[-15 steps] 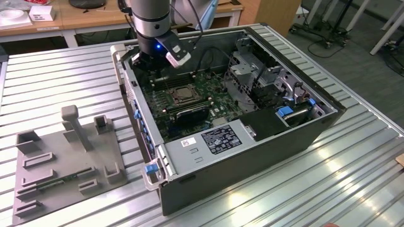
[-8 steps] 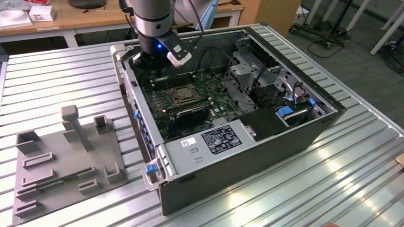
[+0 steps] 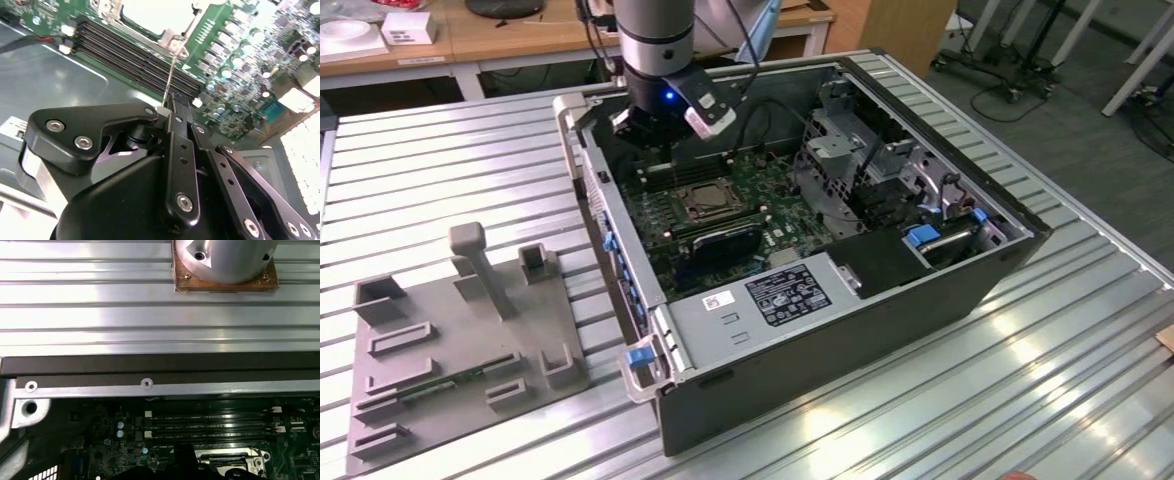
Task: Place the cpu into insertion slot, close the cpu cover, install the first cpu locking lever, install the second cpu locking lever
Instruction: 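Install the first cpu locking lever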
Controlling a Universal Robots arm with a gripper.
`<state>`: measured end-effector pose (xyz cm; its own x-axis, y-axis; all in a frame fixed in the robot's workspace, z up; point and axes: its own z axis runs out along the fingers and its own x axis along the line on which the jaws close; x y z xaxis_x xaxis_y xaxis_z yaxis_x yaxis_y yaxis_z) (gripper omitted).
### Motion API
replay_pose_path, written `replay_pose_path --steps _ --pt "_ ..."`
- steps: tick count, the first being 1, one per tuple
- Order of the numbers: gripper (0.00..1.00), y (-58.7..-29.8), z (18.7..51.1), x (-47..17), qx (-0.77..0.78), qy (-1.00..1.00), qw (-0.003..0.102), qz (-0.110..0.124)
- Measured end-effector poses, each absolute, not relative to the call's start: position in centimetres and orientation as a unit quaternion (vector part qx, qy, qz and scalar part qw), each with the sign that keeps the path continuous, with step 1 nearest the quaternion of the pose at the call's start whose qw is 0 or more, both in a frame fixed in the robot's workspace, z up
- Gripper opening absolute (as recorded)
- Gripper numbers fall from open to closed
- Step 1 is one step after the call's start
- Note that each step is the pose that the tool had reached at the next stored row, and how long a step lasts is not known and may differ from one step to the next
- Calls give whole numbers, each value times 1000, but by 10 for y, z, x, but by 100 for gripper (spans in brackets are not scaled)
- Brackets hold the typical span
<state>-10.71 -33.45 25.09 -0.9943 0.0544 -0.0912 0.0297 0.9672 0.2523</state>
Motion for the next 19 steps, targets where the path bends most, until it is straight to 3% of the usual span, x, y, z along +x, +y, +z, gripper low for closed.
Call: replay_pose_path --steps 19 --pt "11 -334 244 -90 21 991 49 126"
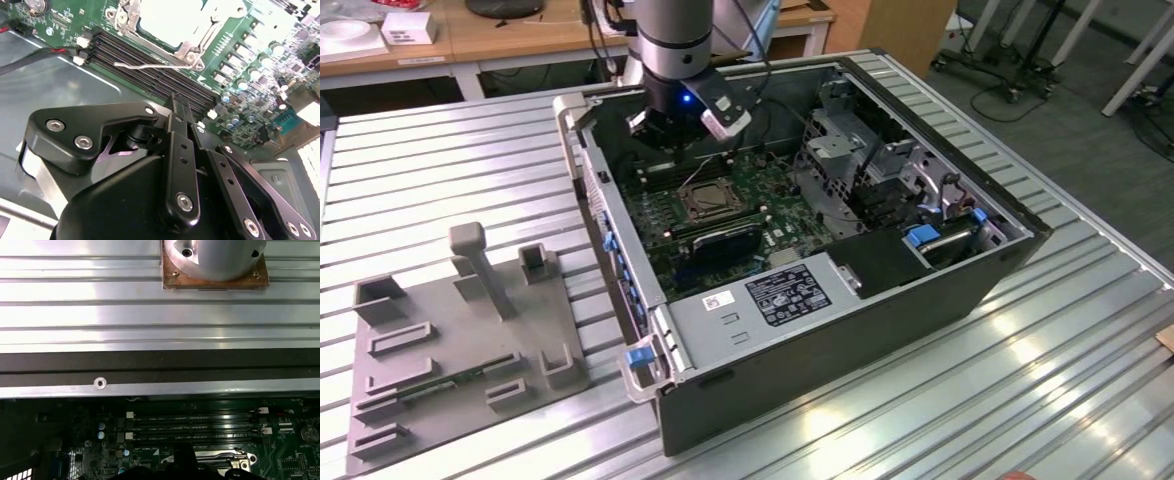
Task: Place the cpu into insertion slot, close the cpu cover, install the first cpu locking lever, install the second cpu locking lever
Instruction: 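Install the first cpu locking lever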
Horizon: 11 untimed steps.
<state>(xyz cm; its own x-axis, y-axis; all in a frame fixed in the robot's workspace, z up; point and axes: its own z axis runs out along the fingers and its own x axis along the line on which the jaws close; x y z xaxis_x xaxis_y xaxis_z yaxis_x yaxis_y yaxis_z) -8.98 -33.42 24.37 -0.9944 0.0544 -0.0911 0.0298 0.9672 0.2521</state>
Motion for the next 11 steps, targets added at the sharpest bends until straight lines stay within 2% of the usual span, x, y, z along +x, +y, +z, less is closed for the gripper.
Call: replay_pose_path --steps 11 --pt "11 -330 234 -72 22 991 49 126"
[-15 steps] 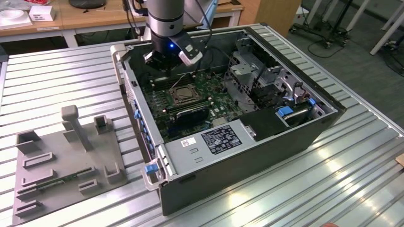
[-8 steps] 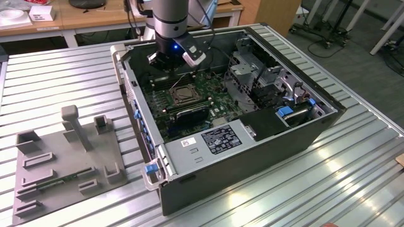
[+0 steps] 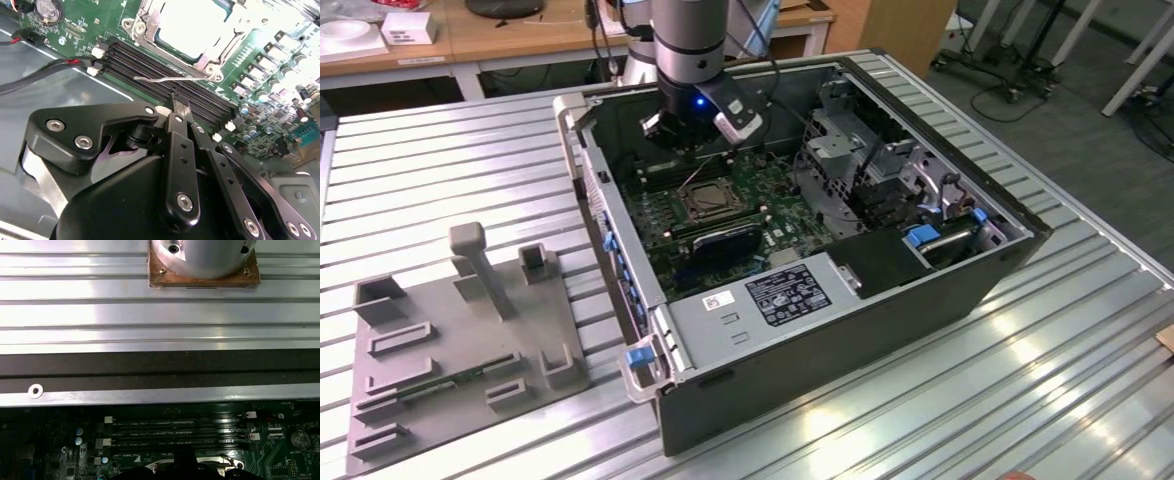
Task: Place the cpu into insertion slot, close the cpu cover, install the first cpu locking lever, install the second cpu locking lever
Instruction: 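Install the first cpu locking lever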
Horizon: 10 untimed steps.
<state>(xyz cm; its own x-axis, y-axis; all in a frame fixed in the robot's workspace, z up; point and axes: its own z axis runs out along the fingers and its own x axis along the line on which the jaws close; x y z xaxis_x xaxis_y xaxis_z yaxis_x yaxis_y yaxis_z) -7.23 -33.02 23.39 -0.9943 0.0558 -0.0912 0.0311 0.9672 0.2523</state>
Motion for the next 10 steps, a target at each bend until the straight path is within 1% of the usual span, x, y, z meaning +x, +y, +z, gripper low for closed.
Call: replay_pose_path --steps 10 --pt "11 -330 230 -66 22 991 49 126"
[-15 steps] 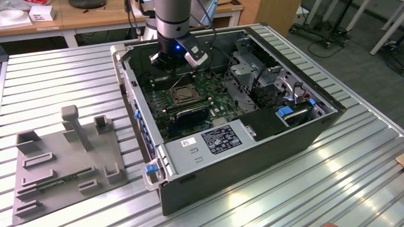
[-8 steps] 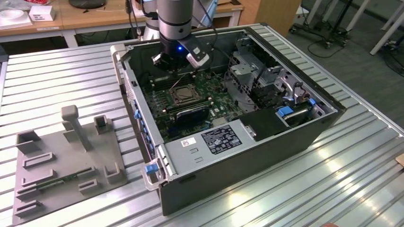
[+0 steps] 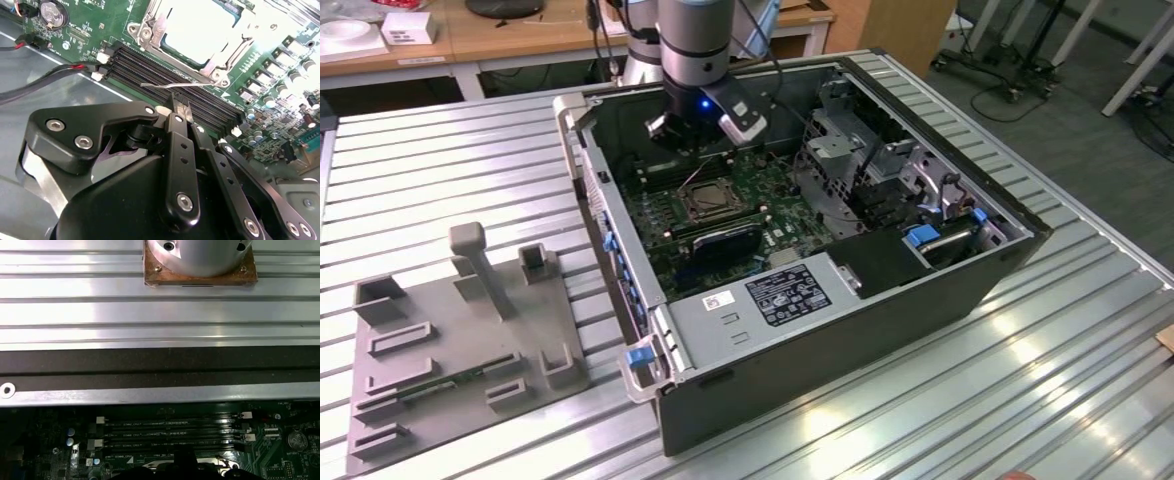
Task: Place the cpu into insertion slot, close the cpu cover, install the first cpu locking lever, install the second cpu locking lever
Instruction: 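Install the first cpu locking lever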
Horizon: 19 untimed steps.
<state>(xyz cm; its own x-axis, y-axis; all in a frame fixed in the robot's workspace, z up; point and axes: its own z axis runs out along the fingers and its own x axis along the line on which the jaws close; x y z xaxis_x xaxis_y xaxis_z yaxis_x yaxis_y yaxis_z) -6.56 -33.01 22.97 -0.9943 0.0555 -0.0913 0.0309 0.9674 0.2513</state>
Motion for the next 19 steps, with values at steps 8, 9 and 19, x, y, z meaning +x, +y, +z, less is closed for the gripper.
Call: replay_pose_path --steps 8,9,19 --pt "11 -330 226 -65 22 991 49 123" --pt "11 -330 226 -65 22 991 49 123" --pt "11 -330 222 -64 22 991 49 122"
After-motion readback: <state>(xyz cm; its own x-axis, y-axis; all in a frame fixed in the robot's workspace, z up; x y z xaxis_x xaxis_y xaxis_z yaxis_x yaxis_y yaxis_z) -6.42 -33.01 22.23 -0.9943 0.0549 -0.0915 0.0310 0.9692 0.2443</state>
